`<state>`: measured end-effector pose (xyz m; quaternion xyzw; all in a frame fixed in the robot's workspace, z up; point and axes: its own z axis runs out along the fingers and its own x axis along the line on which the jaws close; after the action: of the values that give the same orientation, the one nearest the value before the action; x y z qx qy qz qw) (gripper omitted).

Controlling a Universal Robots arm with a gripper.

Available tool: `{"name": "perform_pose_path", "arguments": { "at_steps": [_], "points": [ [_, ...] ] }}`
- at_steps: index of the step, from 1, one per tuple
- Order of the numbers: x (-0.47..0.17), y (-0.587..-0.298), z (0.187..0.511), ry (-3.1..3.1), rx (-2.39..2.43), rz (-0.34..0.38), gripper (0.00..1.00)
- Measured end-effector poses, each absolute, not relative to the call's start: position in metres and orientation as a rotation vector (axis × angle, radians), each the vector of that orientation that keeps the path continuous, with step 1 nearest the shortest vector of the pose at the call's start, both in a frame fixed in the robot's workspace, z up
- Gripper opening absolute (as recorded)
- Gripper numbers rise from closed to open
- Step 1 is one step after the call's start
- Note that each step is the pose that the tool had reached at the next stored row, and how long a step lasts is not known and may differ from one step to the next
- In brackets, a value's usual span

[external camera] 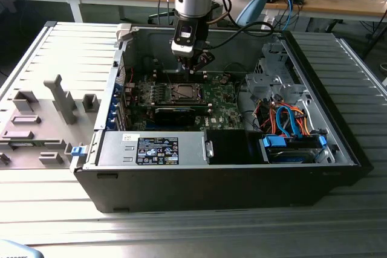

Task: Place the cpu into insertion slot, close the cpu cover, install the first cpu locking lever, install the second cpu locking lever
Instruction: 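Install the first cpu locking lever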

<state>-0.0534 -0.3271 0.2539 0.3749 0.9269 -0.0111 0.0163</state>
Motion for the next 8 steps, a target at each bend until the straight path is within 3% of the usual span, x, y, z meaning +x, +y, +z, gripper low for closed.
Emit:
{"name": "perform_pose_path", "arguments": {
  "at_steps": [8],
  "points": [
    [-0.0534,-0.3271,0.2539,2.892,1.140,-0.034,0.11]
  ]
}}
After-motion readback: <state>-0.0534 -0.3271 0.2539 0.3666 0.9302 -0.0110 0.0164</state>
